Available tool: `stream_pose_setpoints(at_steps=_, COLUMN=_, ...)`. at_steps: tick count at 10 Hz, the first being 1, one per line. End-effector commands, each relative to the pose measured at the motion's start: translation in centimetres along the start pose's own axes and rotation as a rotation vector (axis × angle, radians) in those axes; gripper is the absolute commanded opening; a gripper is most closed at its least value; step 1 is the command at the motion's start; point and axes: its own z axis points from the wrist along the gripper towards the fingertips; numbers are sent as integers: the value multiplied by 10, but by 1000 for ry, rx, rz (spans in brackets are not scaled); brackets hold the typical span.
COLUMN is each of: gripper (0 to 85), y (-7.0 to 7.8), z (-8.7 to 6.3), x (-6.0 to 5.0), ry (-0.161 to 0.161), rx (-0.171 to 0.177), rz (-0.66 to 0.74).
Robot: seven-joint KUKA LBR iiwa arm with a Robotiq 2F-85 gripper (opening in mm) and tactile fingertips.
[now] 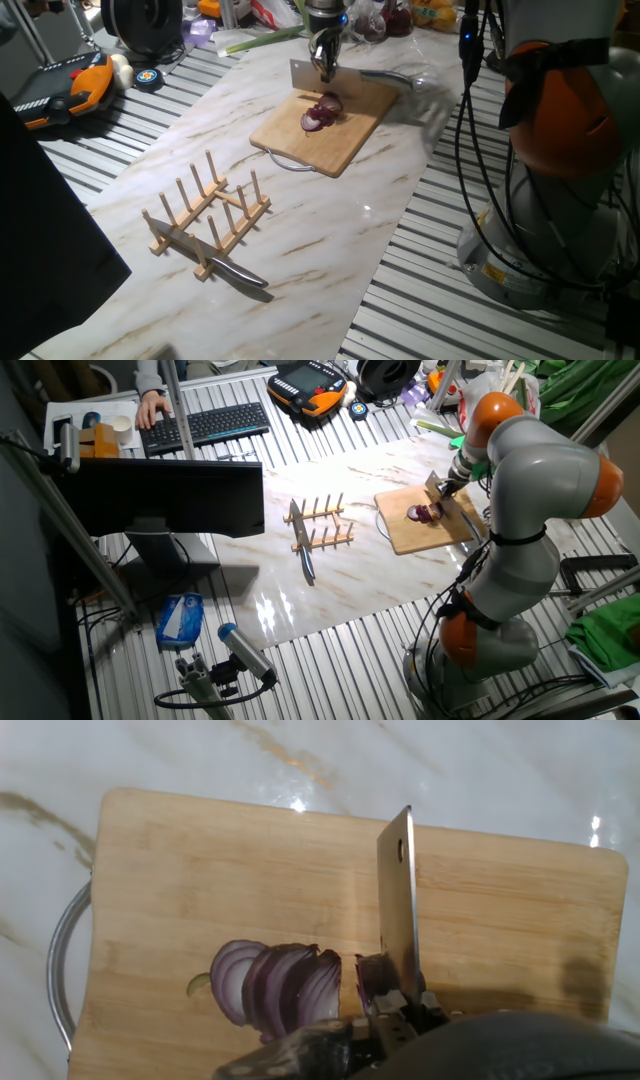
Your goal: Chop the onions
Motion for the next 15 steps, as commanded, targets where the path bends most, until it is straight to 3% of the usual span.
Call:
stream_pose_setpoints(at_steps=1, gripper=7, y=0, z=0, x=0, ry=-1, rx=1, rz=2)
stream_pose_setpoints(at_steps=15, gripper=7, y=1, z=6, x=2, ry=1, rx=0, rz=8)
